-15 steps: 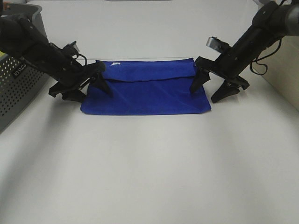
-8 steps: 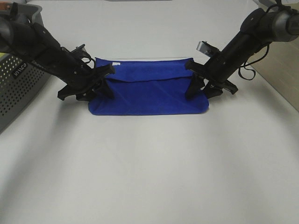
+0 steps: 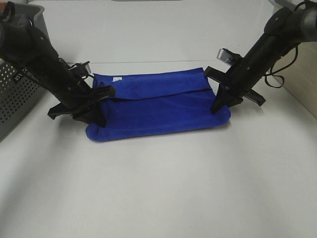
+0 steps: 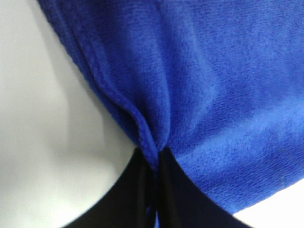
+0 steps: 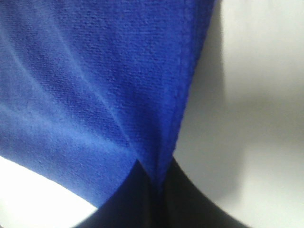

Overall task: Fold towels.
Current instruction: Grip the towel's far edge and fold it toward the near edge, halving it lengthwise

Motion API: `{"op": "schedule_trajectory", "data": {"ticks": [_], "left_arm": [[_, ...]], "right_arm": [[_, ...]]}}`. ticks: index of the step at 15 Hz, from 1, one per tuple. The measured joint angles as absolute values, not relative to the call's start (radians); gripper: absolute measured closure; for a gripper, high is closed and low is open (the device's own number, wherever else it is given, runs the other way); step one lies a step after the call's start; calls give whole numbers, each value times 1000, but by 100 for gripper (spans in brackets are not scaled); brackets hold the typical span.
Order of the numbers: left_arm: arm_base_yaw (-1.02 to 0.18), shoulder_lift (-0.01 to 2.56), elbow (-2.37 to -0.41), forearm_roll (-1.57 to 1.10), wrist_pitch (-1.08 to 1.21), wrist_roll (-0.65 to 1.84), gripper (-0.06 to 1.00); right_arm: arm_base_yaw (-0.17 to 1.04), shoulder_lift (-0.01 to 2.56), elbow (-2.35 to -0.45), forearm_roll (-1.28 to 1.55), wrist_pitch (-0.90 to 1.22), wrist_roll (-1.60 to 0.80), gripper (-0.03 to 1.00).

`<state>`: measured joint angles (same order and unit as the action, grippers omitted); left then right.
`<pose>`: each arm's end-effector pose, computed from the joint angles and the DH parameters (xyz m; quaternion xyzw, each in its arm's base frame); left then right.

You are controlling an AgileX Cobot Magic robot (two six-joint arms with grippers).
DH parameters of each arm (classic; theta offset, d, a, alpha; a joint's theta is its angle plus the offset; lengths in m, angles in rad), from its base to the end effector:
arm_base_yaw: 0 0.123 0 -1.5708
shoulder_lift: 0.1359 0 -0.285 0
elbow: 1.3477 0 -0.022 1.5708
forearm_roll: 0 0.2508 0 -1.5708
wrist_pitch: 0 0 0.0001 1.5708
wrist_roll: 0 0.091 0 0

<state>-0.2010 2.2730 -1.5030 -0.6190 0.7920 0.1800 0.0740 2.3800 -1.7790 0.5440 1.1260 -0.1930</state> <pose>0.4202 -0.1240 0.0912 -0.0195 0.9727 -0.2273 0.0433 0.4553 0.0764 0.1054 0.0053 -0.9706 -0.2399 0.0190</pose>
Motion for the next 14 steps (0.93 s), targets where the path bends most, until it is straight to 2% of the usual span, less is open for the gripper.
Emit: {"op": "schedule_trajectory", "data": {"ticks": [3, 6, 10, 14], "left_arm": [[-201, 2139, -1288, -622, 751, 192, 91], [-204, 2095, -1162, -630, 755, 194, 91], [-204, 2076, -1189, -662, 769, 194, 91], [-186, 2050, -1343, -658, 784, 105, 91]], "right_arm": [[75, 2247, -1520, 557, 1049, -197, 97], [79, 2161, -1319, 603, 991, -230, 97], [79, 2151, -1318, 607, 985, -249, 97], [79, 2152, -1478, 604, 986, -248, 97]]}}
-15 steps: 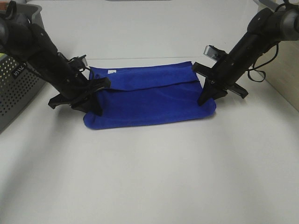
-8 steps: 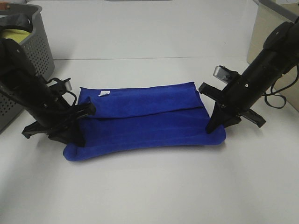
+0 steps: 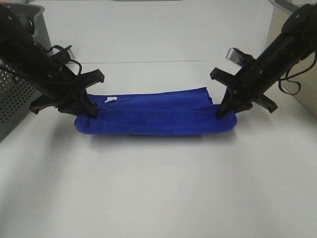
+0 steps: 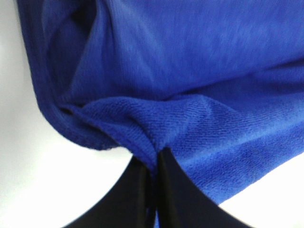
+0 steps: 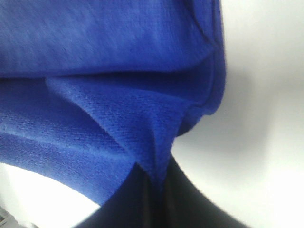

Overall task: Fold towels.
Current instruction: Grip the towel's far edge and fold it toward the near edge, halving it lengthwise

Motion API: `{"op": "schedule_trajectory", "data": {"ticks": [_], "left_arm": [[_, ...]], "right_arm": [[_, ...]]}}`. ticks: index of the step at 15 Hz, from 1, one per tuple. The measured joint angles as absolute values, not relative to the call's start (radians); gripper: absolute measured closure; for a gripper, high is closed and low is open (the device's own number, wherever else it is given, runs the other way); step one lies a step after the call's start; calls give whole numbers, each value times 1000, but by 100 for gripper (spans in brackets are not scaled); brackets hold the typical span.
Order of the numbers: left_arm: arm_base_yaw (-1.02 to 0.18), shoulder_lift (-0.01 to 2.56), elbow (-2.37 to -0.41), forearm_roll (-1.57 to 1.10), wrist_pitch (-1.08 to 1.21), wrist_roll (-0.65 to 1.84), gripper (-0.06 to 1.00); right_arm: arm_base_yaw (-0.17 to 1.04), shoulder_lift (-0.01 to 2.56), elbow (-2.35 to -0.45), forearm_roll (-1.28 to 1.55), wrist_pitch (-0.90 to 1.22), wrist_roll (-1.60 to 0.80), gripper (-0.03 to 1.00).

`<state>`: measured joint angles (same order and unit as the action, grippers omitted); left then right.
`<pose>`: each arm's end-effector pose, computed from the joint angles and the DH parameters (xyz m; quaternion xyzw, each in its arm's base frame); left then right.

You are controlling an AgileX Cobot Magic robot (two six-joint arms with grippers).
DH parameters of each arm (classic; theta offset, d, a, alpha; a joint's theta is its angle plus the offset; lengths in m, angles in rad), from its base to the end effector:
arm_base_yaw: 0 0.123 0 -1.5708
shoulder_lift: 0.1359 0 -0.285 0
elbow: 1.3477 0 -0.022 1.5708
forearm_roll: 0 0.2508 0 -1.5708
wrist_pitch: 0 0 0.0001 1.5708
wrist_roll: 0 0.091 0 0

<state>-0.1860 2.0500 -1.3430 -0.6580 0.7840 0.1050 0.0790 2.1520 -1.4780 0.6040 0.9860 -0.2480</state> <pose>0.3900 -0.1134 0.1492 -0.0700 0.9634 -0.2494 0.0689 0.4108 0.0758 0.1374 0.0068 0.9688 0.2470 0.0200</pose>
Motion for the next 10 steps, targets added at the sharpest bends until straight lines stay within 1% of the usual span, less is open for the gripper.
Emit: {"op": "schedule_trajectory", "data": {"ticks": [4, 6, 8, 10], "left_arm": [[-120, 2119, -1504, -655, 782, 55, 91], [-111, 2176, -1577, -655, 777, 54, 91], [-111, 2241, -1621, -655, 744, 56, 91], [-111, 2292, -1628, -664, 697, 74, 91]], "right_arm": [[79, 2265, -1768, 595, 1043, -199, 97], [79, 2359, -1904, 591, 1067, -184, 97], [79, 2430, -1996, 588, 1068, -177, 97], [79, 2490, -2036, 588, 1062, -177, 97]]}}
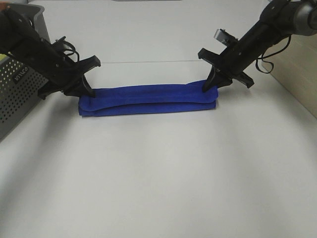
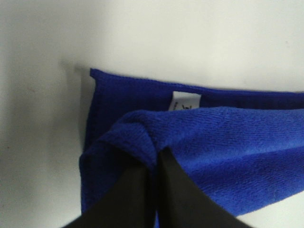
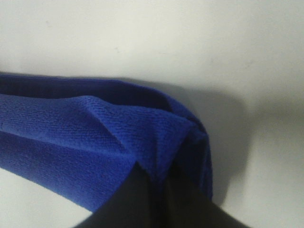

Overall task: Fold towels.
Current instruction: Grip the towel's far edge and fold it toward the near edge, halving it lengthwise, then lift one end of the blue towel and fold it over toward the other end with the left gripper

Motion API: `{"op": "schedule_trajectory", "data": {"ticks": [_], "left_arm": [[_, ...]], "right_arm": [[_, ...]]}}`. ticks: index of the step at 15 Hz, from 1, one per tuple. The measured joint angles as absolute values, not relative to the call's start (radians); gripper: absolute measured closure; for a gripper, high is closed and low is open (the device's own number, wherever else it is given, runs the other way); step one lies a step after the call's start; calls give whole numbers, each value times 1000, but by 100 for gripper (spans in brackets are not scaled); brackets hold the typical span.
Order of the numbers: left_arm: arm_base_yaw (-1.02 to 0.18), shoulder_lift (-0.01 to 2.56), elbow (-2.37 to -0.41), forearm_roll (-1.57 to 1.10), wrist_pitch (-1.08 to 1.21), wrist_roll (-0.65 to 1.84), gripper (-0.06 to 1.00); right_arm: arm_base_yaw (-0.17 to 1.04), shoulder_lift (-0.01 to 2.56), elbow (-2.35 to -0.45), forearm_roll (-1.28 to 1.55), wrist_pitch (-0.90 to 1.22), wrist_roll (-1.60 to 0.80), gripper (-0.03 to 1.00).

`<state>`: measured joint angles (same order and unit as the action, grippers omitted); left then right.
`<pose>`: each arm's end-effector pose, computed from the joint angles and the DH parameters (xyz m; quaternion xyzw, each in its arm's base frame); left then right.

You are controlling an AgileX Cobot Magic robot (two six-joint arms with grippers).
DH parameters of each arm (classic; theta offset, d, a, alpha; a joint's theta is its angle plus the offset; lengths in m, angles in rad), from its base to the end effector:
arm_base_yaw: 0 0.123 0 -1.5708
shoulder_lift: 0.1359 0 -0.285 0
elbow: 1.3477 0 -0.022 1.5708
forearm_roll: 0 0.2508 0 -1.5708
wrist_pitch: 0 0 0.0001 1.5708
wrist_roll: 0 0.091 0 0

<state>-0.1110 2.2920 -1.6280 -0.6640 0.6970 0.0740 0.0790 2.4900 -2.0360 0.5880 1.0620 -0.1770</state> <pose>0.4641 -0.0880 0.1146 -0.1289 0.9510 -0.2464 0.1353 0.5024 0.0840 0.1165 0.0000 0.9626 0.2588 0.0807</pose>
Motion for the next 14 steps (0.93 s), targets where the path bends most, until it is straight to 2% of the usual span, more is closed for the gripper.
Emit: {"op": "schedule_trajectory", "data": {"ticks": [2, 3, 4, 5, 6, 7, 8, 9, 14], "left_arm": [[-111, 2326, -1628, -678, 690, 90, 91], [-111, 2332, -1628, -691, 680, 101, 91], [-111, 2331, -1635, -704, 675, 114, 87], [-111, 2331, -1648, -721, 672, 133, 79], [-111, 2331, -1664, -734, 672, 143, 66], [-109, 2331, -1698, -739, 681, 154, 41], [-108, 2331, -1720, -728, 699, 157, 27], [-108, 2331, -1742, -698, 723, 157, 21], [-107, 2337, -1773, -587, 780, 153, 17]], "right_arm": [[79, 2523, -2038, 588, 1055, -176, 95], [79, 2527, -2039, 587, 1054, -176, 90], [79, 2528, -2039, 581, 1053, -176, 80], [79, 2528, -2041, 590, 1057, -176, 64], [79, 2519, -2042, 594, 1066, -176, 41], [79, 2507, -2042, 582, 1075, -176, 30], [79, 2494, -2042, 567, 1086, -176, 26], [79, 2476, -2042, 531, 1098, -176, 24], [74, 2417, -2044, 422, 1125, -146, 22]]}}
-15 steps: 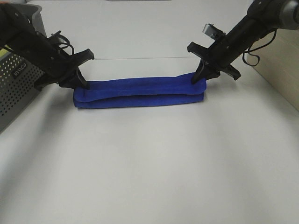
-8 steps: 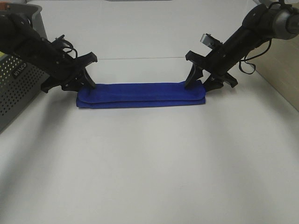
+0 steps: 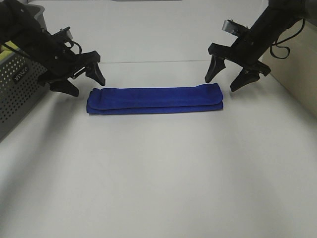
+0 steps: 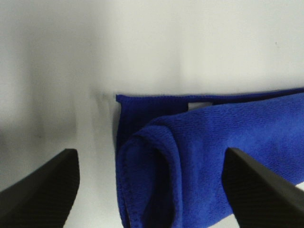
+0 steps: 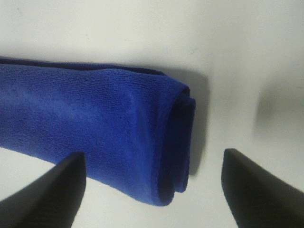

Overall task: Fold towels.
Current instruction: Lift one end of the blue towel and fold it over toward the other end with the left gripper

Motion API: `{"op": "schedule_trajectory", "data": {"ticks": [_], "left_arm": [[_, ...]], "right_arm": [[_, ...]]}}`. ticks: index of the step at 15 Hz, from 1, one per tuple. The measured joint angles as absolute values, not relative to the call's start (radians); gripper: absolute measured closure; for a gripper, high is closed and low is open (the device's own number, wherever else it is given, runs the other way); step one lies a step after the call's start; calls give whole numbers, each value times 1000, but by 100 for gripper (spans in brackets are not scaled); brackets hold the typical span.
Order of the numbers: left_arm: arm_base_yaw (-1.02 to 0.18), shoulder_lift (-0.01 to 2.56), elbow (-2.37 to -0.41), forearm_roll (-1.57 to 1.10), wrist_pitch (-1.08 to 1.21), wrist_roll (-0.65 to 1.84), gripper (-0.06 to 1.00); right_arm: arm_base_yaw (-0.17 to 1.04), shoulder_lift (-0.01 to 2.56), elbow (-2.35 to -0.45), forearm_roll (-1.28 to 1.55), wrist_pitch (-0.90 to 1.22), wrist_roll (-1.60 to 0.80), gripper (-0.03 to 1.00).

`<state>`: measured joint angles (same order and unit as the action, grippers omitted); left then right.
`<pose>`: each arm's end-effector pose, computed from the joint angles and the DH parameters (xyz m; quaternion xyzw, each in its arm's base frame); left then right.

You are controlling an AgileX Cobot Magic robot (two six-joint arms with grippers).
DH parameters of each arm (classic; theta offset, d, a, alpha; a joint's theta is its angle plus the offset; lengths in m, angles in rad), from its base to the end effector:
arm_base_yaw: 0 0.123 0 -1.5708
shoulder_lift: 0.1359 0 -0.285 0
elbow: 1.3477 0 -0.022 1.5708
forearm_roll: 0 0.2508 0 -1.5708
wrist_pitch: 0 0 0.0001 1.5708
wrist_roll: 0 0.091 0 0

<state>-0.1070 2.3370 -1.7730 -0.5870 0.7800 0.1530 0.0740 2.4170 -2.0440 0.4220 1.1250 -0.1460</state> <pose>0.4829 -0.0876 0.1271 -0.0473 0.9597 -0.2296 0.1550 0.4964 0.0705 0.1487 -0.0325 0.9770 0.1926 0.0851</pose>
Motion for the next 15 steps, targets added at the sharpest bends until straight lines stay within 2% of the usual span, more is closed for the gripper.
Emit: {"op": "schedule_trajectory", "data": {"ticks": [5, 8, 9, 10, 12, 13, 15], "left_arm": [[-109, 2390, -1775, -600, 775, 154, 17], [-165, 2397, -1776, -611, 715, 154, 19], [-184, 2400, -1776, -611, 695, 152, 25], [-198, 2401, -1776, -611, 687, 130, 38], [-195, 2404, -1776, -583, 678, 72, 75], [-188, 2404, -1776, -562, 681, 57, 84], [-170, 2388, -1776, -508, 716, 48, 83]], "right_arm": [[74, 2418, -2044, 399, 1134, -140, 22], [74, 2418, -2044, 398, 1128, -140, 22], [74, 2418, -2044, 397, 1119, -140, 22], [74, 2418, -2044, 397, 1115, -140, 22], [74, 2418, -2044, 397, 1115, -140, 22], [74, 2418, -2044, 397, 1115, -140, 22], [74, 2418, -2044, 397, 1115, -140, 22]]}}
